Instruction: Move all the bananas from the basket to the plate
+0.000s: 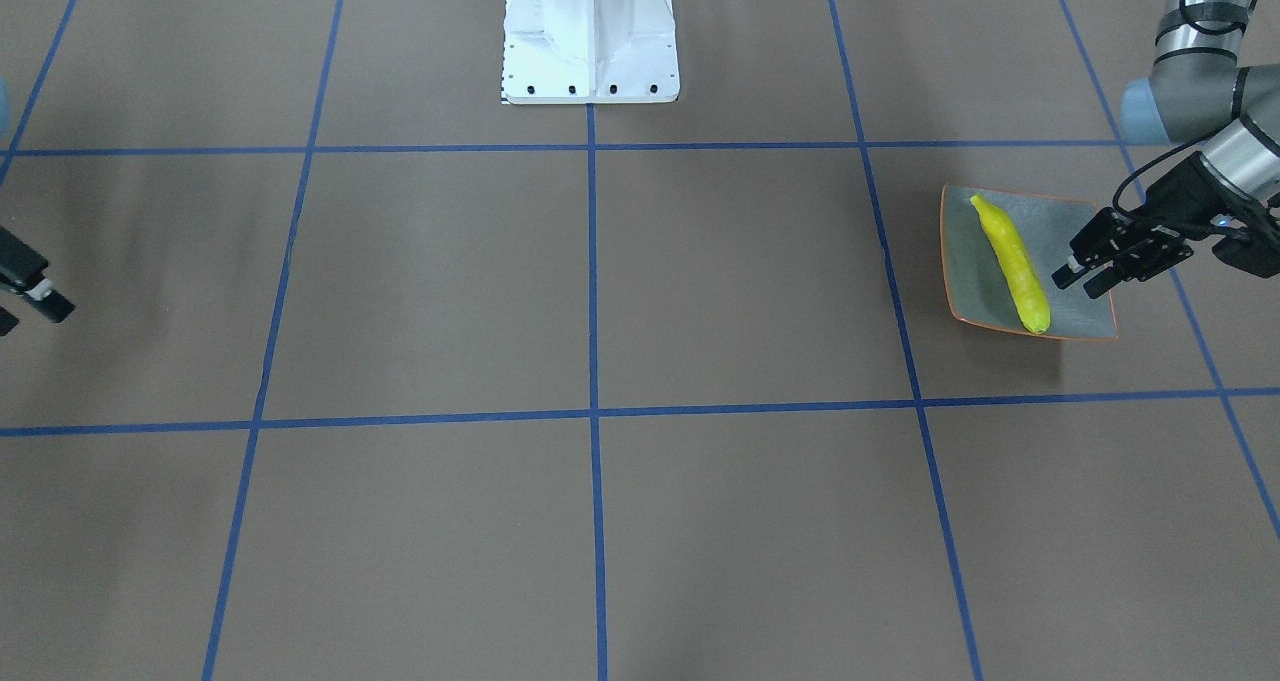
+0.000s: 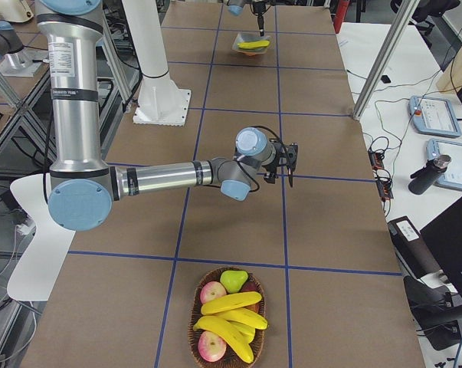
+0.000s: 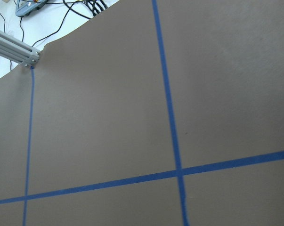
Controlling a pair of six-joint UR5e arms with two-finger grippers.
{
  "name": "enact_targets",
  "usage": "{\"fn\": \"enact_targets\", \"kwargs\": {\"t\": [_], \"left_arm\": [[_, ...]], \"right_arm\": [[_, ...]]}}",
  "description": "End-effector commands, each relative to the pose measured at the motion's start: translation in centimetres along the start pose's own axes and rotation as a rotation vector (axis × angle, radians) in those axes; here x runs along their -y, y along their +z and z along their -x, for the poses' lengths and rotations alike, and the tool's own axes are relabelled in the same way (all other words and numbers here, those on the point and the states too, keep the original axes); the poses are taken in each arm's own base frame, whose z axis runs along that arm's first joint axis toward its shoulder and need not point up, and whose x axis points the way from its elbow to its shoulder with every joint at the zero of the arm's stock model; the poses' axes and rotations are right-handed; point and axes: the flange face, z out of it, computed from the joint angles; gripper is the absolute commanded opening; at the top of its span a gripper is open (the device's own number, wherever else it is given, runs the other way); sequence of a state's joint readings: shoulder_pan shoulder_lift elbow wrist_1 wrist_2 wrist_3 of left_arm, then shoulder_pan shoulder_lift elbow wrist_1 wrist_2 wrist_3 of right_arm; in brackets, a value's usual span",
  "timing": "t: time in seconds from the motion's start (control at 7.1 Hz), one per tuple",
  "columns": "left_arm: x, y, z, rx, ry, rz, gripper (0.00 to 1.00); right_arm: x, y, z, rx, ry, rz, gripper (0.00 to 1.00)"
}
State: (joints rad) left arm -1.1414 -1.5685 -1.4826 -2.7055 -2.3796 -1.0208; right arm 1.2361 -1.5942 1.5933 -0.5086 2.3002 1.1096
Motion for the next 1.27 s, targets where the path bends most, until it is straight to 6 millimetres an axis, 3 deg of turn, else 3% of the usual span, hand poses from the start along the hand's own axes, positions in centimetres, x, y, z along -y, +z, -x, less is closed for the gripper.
{"fn": "enact_targets", "kwargs": {"t": [0.0,0.14,0.28,0.56,0.84,1.13], "left_arm": [[2.2,-3.1,2.9,0.07,0.076,-0.009,0.62],[2.8,-3.5,3.9,0.104,0.123,0.012,0.62],[3.3,-3.3,3.9,0.112,0.137,0.018,0.63],[3.4,-3.2,3.8,0.11,0.138,0.022,0.66],[3.8,-3.2,3.4,0.108,0.142,0.016,0.67],[3.7,-3.2,3.3,0.106,0.143,0.016,0.67]], "right_arm": [[1.1,-4.8,-10.8,-0.12,-0.111,-0.024,1.0],[-0.2,-8.0,-15.9,-0.204,-0.154,-0.01,1.0],[-1.3,-10.1,-19.7,-0.27,-0.229,0.031,1.0],[-4.3,-12.1,-25.7,-0.384,-0.398,0.16,1.0],[-7.3,-12.6,-28.6,-0.434,-0.483,0.259,1.0],[-8.1,-12.5,-30.3,-0.458,-0.486,0.284,1.0]]}}
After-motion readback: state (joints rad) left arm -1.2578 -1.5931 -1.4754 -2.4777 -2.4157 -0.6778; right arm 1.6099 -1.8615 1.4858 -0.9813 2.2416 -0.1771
